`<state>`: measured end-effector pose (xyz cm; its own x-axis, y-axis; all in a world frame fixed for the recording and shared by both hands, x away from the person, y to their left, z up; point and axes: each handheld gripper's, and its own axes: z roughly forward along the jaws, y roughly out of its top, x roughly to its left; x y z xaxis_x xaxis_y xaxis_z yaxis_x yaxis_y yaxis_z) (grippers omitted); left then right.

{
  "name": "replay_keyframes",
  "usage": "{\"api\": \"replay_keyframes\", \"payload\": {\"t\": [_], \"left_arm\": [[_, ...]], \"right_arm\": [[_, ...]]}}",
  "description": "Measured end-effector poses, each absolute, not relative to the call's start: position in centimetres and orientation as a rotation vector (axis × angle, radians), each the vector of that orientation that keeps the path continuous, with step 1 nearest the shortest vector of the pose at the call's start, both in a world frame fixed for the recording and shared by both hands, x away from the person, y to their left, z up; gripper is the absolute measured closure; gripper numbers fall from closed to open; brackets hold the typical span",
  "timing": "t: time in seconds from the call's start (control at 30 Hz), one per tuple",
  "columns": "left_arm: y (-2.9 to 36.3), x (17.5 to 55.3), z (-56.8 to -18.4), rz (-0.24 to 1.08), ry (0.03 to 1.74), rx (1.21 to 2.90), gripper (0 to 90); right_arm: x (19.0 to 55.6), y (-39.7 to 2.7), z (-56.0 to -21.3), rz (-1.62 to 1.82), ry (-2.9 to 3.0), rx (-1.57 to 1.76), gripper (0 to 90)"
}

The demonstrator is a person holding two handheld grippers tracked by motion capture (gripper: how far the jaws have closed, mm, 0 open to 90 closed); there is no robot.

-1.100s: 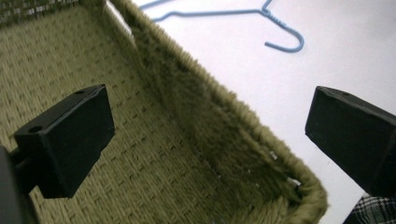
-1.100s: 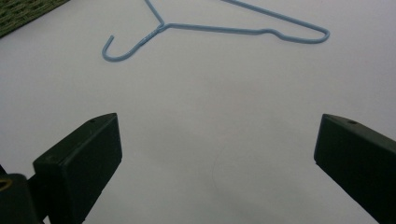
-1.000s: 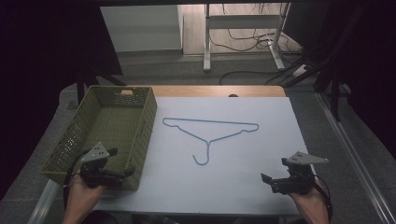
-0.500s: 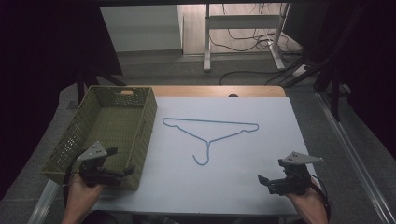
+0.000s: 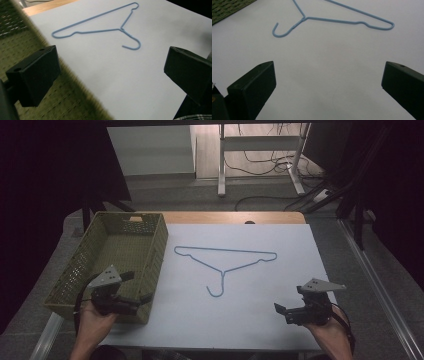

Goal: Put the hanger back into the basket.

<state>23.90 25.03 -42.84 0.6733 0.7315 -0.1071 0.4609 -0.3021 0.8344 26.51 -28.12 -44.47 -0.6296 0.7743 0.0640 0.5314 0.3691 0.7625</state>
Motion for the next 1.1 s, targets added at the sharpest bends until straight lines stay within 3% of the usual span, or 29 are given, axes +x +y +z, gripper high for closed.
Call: {"api": "replay_keyframes", "payload": {"t": [0.7, 1.1], "left_arm": [[15.7, 28.2, -41.9, 0.269, 0.775, 2.049, 0.7], [12.8, 31.4, -44.6, 0.275, 0.814, 2.056, 0.9]], "right_arm": [[30.6, -25.7, -42.5, 1.094, 2.451, 1.076, 0.0], [33.0, -21.2, -42.8, 1.096, 2.528, 0.938, 10.8]]}}
